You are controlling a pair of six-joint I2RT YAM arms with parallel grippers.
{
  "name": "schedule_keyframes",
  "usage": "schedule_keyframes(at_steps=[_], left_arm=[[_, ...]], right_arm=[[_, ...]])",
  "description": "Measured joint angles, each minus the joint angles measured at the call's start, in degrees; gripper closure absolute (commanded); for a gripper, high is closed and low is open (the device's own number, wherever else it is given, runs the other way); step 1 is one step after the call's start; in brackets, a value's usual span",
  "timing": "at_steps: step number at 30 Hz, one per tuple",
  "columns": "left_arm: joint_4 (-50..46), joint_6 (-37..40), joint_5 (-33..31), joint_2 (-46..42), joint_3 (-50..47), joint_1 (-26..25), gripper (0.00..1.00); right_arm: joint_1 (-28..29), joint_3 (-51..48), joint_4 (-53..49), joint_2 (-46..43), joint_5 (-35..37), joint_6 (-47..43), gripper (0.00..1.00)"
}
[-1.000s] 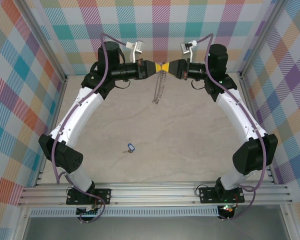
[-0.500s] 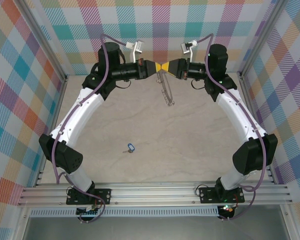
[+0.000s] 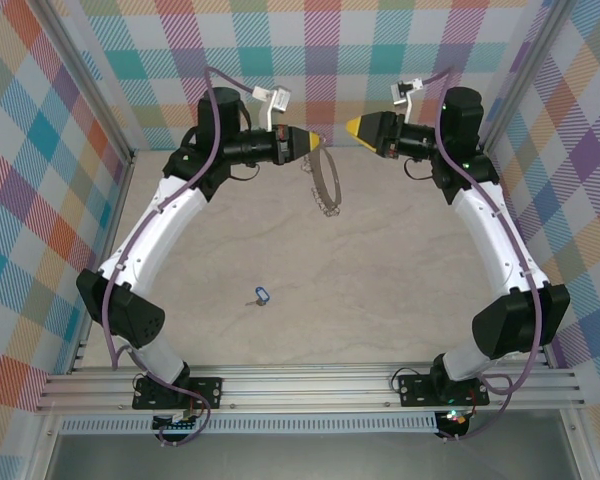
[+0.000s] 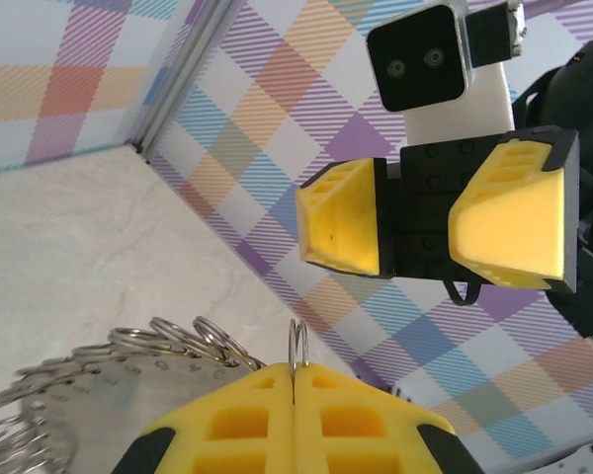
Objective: Put the keys on the keyring
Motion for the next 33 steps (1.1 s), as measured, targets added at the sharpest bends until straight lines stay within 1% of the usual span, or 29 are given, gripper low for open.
schedule_keyframes(at_steps=[6, 11, 16, 25, 33], left_arm=[[2.9, 5.5, -0.6, -4.3, -3.4, 0.0, 1.0], [5.9, 6.6, -0.3, -5.3, -4.0, 0.0, 1.0], [6.6, 6.5, 1.5, -5.2, -4.0, 0.0, 1.0], [6.7, 4.8, 5.2, -3.1, -2.3, 0.0, 1.0], [7.3, 2.2, 6.9, -1.7, -1.1, -0.1, 1.0]], right_arm=[[0.5, 0.2, -0.5, 0.0, -1.2, -0.6, 0.49], [1.6, 0.5, -0.5, 0.0, -2.3, -1.1, 0.5], [2.6, 2.6, -0.5, 0.0, -3.5, -2.0, 0.56], [3.6, 6.9, -1.4, 0.2, -4.7, -3.4, 0.56], [3.9, 8.9, -1.8, 2.9, -5.3, -3.4, 0.56]])
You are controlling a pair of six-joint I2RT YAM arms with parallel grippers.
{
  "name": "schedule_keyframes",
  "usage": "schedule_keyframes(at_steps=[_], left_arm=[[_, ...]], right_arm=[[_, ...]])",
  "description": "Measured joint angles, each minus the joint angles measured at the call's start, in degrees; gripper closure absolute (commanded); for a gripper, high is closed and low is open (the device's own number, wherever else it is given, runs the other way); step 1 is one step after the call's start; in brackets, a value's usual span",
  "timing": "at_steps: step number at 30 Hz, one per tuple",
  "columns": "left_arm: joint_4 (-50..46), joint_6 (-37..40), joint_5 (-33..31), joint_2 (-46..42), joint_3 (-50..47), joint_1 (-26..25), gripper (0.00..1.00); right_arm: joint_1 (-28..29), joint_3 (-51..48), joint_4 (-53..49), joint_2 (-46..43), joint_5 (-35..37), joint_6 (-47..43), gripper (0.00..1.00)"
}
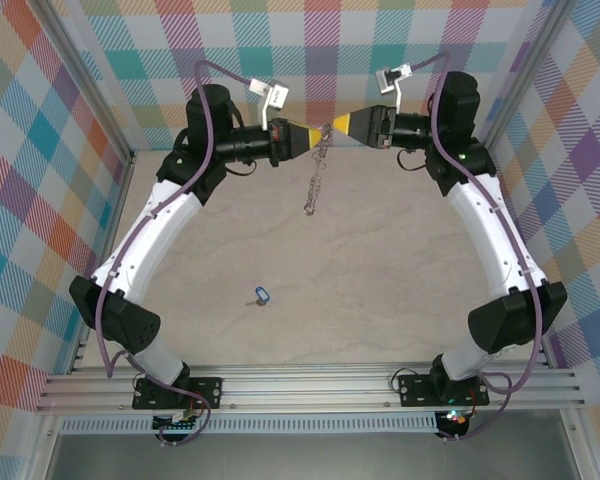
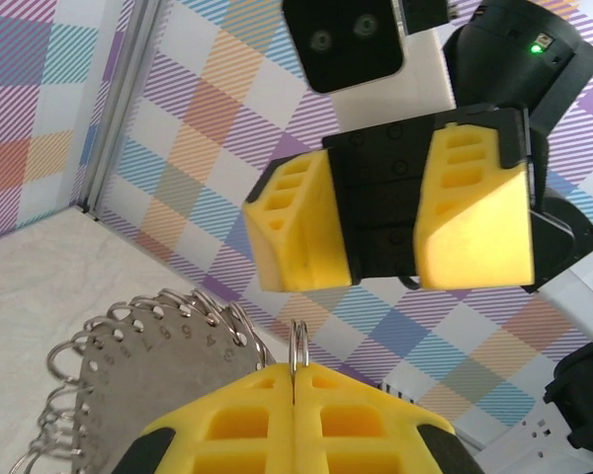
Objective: Put the keys on the keyring
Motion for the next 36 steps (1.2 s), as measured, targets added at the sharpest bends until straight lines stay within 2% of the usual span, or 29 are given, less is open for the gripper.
schedule_keyframes(at_steps=[6, 14, 18, 21, 25, 29, 33, 36], left_arm=[[0.9, -1.2, 0.6, 0.9, 1.3, -0.1, 1.0], [0.7, -1.9, 1.3, 2.0, 2.5, -0.1, 1.0], [0.6, -2.1, 1.4, 2.2, 2.7, -0.1, 1.0], [0.6, -2.2, 1.5, 2.3, 3.0, -0.1, 1.0], [-0.5, -2.3, 1.3, 2.3, 3.7, -0.1, 1.0], [-2.8, -1.8, -0.7, 2.3, 4.8, -0.1, 0.75], [-3.8, -1.9, -5.4, 1.9, 5.5, -0.1, 0.5], [-3.8, -3.5, -9.2, 1.1, 5.5, -0.1, 0.39]], right_arm=[[0.7, 0.9, -0.3, 1.9, -0.4, 0.0, 0.59], [1.2, 1.3, -0.7, 2.3, -1.1, -0.2, 0.71], [1.2, 1.3, -1.4, 2.3, -1.1, -1.2, 0.84], [1.2, 1.3, -1.9, 2.3, -1.0, -1.7, 0.97], [1.2, 1.2, -2.2, 2.3, -0.9, -2.7, 1.0], [1.2, 1.2, -2.2, 2.2, -0.4, -3.0, 1.0], [1.4, 1.2, -2.6, 1.6, 1.6, -3.1, 1.0], [1.4, 1.0, -2.4, 0.6, 3.6, -3.1, 1.0]])
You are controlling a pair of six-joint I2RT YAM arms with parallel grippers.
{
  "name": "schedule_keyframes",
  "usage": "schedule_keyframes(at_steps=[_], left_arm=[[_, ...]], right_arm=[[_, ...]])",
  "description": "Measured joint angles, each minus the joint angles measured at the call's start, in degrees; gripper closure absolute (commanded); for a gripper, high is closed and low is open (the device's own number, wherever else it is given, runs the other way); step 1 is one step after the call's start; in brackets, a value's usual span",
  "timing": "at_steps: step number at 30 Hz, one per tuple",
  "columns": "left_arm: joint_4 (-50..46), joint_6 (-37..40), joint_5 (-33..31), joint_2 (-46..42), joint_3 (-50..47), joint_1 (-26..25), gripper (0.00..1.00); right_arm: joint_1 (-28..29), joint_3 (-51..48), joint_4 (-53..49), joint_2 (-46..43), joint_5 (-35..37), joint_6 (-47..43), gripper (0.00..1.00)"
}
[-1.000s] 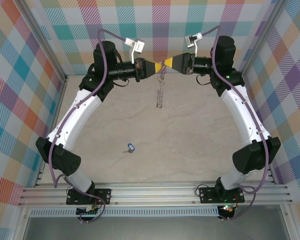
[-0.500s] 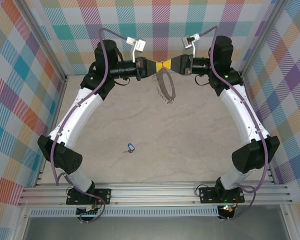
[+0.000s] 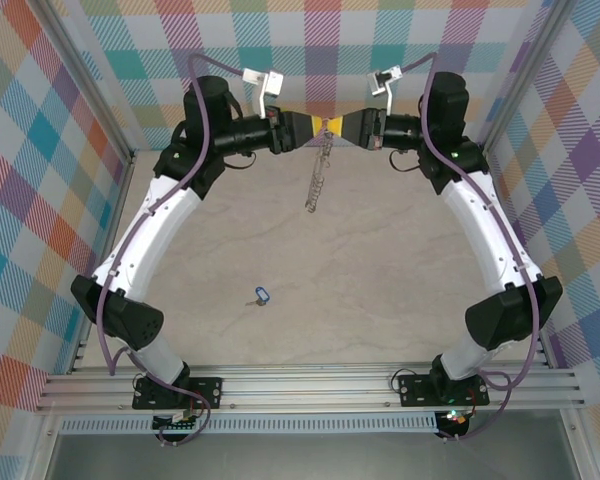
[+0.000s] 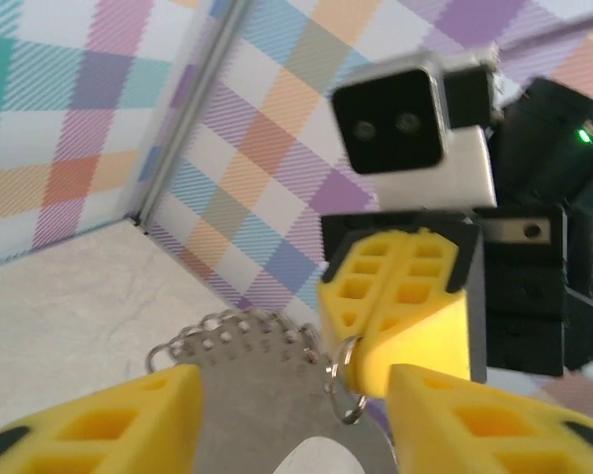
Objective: Put the keys on the keyring
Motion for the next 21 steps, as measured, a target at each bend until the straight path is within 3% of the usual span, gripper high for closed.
schedule_keyframes(at_steps=[3, 8, 16, 21], left_arm=[[0.4, -2.4, -2.7, -1.3, 0.0, 0.0, 0.32], [3.8, -8.3, -5.0, -2.8, 0.0, 0.0, 0.31], [13.9, -22.0, -4.3, -1.6, -0.4, -0.3, 0.46], [18.4, -26.3, -3.1, 0.8, -0.4, -1.2, 0.5]], right_arm=[[0.0, -1.4, 1.1, -2.2, 2.6, 0.1, 1.0], [0.0, -4.6, 5.3, -6.6, 7.3, 0.5, 1.0], [0.0, -5.1, 13.0, -8.3, 11.5, 3.6, 1.0], [0.0, -5.1, 15.6, -8.2, 12.2, 5.6, 1.0]])
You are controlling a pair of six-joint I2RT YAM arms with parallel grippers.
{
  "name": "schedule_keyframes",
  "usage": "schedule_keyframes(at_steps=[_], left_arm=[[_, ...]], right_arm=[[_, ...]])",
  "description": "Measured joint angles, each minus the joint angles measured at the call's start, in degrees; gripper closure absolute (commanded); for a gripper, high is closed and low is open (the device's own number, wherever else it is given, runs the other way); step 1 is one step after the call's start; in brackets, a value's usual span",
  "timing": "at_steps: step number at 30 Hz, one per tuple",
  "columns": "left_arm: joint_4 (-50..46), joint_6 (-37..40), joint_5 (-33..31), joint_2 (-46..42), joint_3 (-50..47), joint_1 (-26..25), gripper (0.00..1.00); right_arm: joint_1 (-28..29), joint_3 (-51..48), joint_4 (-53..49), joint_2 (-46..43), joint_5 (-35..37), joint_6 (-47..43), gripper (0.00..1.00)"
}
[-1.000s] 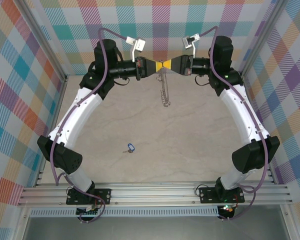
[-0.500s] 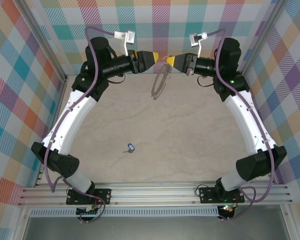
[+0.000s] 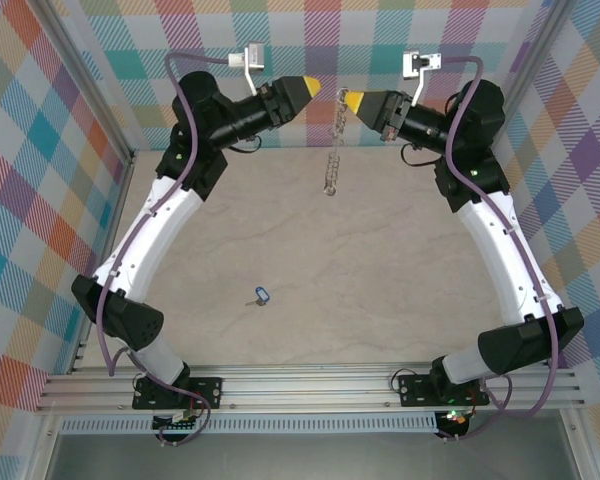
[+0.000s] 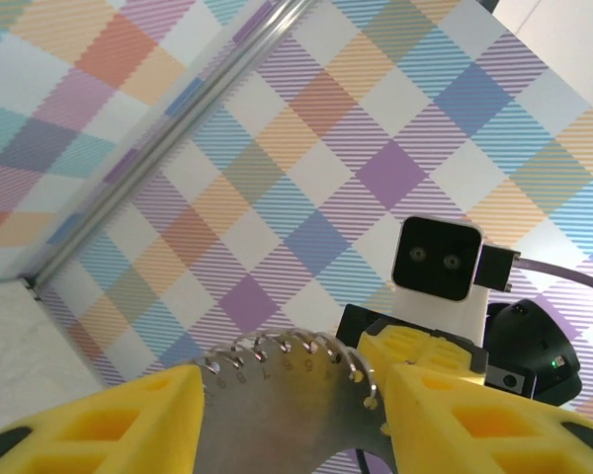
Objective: Put the keys on the keyring
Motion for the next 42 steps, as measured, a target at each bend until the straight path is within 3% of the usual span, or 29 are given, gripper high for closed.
schedule_keyframes(at_steps=[22, 34, 42], left_arm=[[4.4, -2.8, 0.4, 2.1, -0.3, -2.5, 0.54], [4.4, -2.4, -1.5, 1.2, -2.1, -2.6, 0.41], [4.5, -2.4, -2.1, -0.3, -2.4, -2.6, 0.4]], right_arm=[[0.3, 0.0, 5.3, 2.1, 0.7, 4.1, 1.0], [0.3, 0.0, 5.3, 2.1, 1.0, 4.3, 1.0], [0.3, 0.0, 5.5, 2.2, 1.0, 5.7, 1.0]])
